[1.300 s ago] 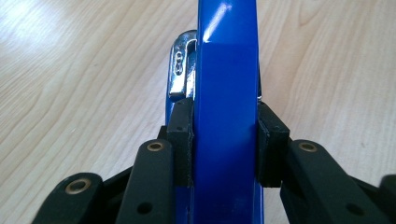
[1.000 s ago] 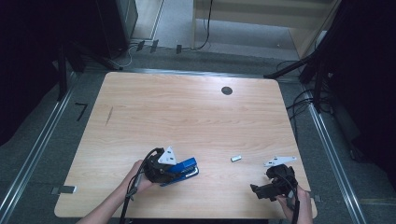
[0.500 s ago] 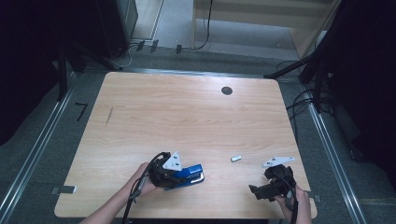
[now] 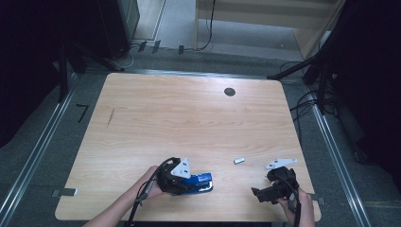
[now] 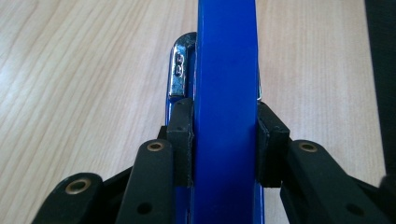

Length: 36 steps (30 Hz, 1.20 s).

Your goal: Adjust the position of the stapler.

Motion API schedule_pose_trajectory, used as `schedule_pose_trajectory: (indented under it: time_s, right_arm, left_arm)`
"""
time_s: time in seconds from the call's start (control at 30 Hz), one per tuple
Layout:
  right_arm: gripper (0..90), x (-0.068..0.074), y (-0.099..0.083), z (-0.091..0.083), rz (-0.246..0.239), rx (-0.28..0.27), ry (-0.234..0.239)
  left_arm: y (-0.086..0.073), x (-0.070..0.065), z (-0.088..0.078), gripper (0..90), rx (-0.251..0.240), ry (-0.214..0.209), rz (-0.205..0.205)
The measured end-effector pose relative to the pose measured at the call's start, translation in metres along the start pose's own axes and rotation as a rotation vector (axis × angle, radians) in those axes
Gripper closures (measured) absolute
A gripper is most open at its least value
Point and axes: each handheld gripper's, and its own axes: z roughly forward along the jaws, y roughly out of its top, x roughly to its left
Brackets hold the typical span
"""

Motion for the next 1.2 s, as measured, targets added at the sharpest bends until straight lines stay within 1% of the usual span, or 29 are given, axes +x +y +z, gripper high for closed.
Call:
schedule_pose_trajectory:
  time_s: [0.17, 0.4, 0.5, 0.63, 0.67, 0.8, 0.87, 0.97, 1.1, 1.2]
  right_arm:
    - [0.2, -0.001, 0.000, 0.000, -0.003, -0.002, 0.001]
    - [0.2, 0.001, 0.000, 0.000, 0.003, 0.002, 0.002]
    - [0.2, 0.001, 0.000, 0.001, -0.001, 0.002, 0.003]
    - [0.2, 0.001, 0.000, 0.001, -0.009, 0.003, 0.005]
    - [0.2, 0.001, 0.000, 0.001, -0.011, 0.002, 0.006]
    - [0.2, 0.002, 0.000, 0.001, -0.013, 0.003, 0.004]
    - [0.2, 0.002, 0.000, 0.001, -0.010, 0.006, 0.005]
    - [0.2, 0.003, 0.000, 0.002, -0.010, 0.009, 0.006]
    - [0.2, 0.004, 0.000, 0.002, -0.010, 0.013, 0.007]
    - [0.2, 0.004, 0.001, 0.004, -0.023, 0.012, 0.010]
  left_arm:
    - [0.003, -0.003, 0.003, 66.3, -0.002, -0.026, 0.022]
    - [0.010, -0.006, 0.009, 66.3, -0.002, -0.066, 0.066]
    - [0.011, -0.007, 0.010, 66.2, -0.004, -0.074, 0.069]
    - [0.013, -0.006, 0.012, 66.1, 0.000, -0.090, 0.091]
    - [0.015, -0.007, 0.013, 66.1, 0.000, -0.091, 0.091]
    - [0.019, -0.008, 0.018, 66.1, 0.000, -0.096, 0.111]
    - [0.020, -0.008, 0.018, 66.1, -0.003, -0.094, 0.112]
    - [0.023, -0.008, 0.020, 66.2, 0.007, -0.095, 0.126]
    - [0.023, -0.009, 0.020, 66.1, 0.004, -0.094, 0.129]
    - [0.024, -0.009, 0.020, 66.2, 0.010, -0.091, 0.134]
